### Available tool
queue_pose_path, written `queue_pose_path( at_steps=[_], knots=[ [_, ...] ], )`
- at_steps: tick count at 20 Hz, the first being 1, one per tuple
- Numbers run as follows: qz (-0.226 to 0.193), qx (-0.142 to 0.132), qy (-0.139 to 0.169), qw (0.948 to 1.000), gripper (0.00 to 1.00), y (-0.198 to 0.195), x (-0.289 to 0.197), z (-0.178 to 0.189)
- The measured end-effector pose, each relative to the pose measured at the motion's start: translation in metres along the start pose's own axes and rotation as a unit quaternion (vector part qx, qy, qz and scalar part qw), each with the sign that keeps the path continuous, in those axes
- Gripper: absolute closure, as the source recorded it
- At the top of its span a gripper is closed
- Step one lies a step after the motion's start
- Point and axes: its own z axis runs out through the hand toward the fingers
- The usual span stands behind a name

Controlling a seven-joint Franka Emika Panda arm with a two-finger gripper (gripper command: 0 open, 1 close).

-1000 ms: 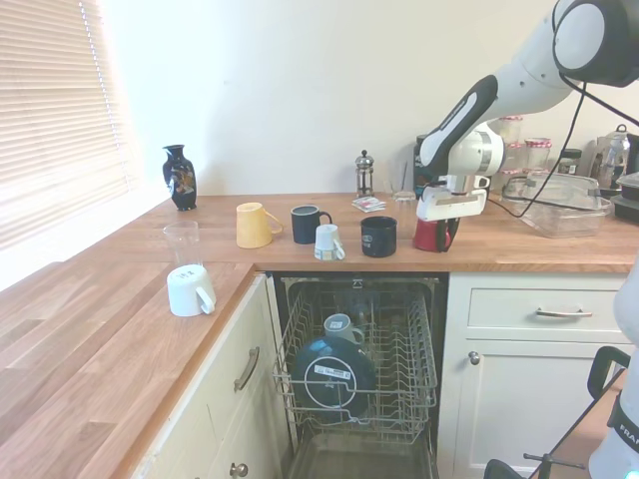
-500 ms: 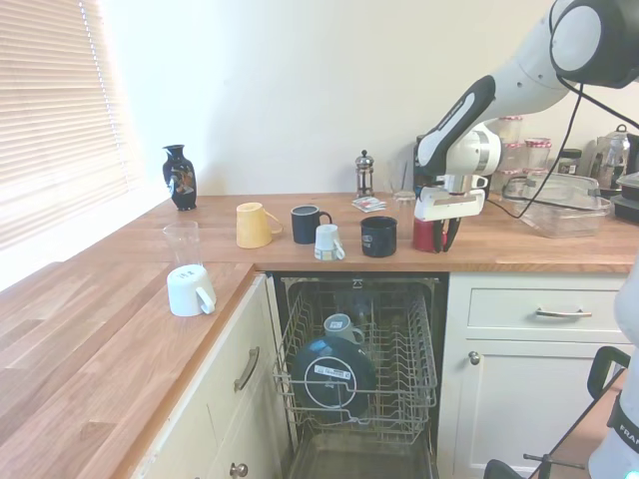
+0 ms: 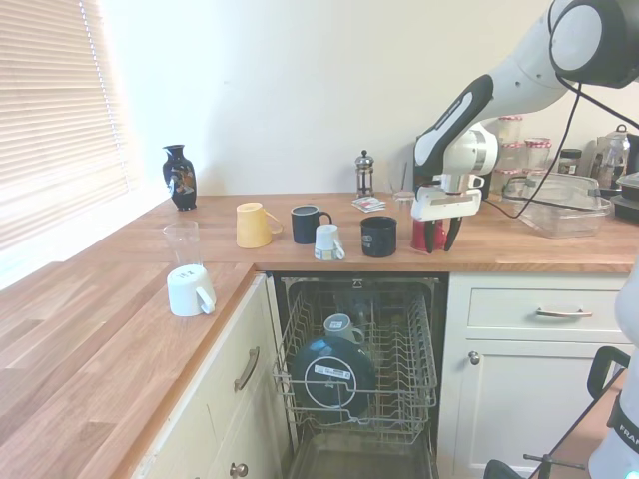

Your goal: Unload a mug from dishwasher

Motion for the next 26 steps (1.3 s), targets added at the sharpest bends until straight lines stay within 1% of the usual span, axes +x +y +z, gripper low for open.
queue_pose_path(
  at_steps=[5,10,18,22,26],
  knots=[
    [0.0,-0.003,0.004,1.0,0.0,0.005,0.002,-0.002],
    [0.004,-0.012,0.014,0.9998,0.0,0.025,0.004,-0.005],
    [0.0,-0.013,0.019,0.9997,0.0,0.053,-0.022,-0.009],
    [-0.006,-0.003,0.034,0.9994,0.0,0.065,-0.034,-0.032],
    [-0.028,0.005,0.045,0.9986,0.0,0.07,-0.064,-0.052]
  ],
)
